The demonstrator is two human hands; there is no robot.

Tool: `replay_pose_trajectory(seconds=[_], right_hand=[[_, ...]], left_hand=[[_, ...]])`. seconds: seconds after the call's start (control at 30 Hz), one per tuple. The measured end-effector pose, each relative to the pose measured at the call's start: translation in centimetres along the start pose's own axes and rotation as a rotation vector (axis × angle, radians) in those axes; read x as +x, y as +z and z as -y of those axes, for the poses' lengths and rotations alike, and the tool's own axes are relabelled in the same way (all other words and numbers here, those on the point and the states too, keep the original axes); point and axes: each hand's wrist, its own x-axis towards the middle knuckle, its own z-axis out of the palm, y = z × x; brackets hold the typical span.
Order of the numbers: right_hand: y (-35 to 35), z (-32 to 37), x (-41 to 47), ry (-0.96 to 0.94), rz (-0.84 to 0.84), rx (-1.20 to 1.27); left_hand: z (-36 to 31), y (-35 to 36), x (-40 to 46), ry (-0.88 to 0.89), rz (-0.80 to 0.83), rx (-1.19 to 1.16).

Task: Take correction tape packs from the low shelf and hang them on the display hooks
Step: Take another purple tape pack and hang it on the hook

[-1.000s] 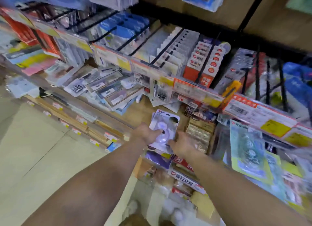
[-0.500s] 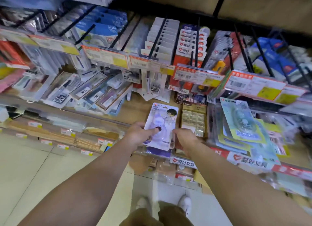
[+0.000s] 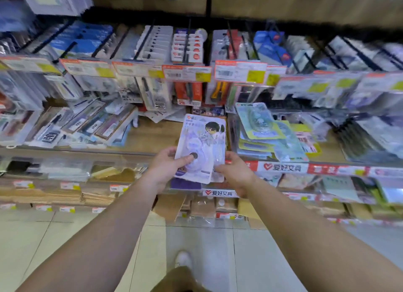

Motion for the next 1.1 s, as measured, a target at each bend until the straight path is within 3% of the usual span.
replay_pose_trajectory(seconds=[0.17, 0.33, 0.67, 1.1], right_hand=[[-5.5, -1.8, -5.8, -0.085, -0.04, 0.115], [-12.7, -4.3, -12.6, -0.188, -0.139, 0.229], [-28.3, -5.5, -24.4, -0.351, -0.48, 0.269], [-41.8, -0.9, -26.8, -0.488, -0.66, 0.269]], left_hand=[[-1.3, 5.2, -5.3, 0.074, 0.03, -0.055], [-2.8, 12.6, -11.2, 0.163, 0.161, -0.024], [-9.0, 27.6, -18.1, 0.323, 0.291, 0.021], [-18.2, 40.6, -18.1, 0.505, 0.408, -0.063]])
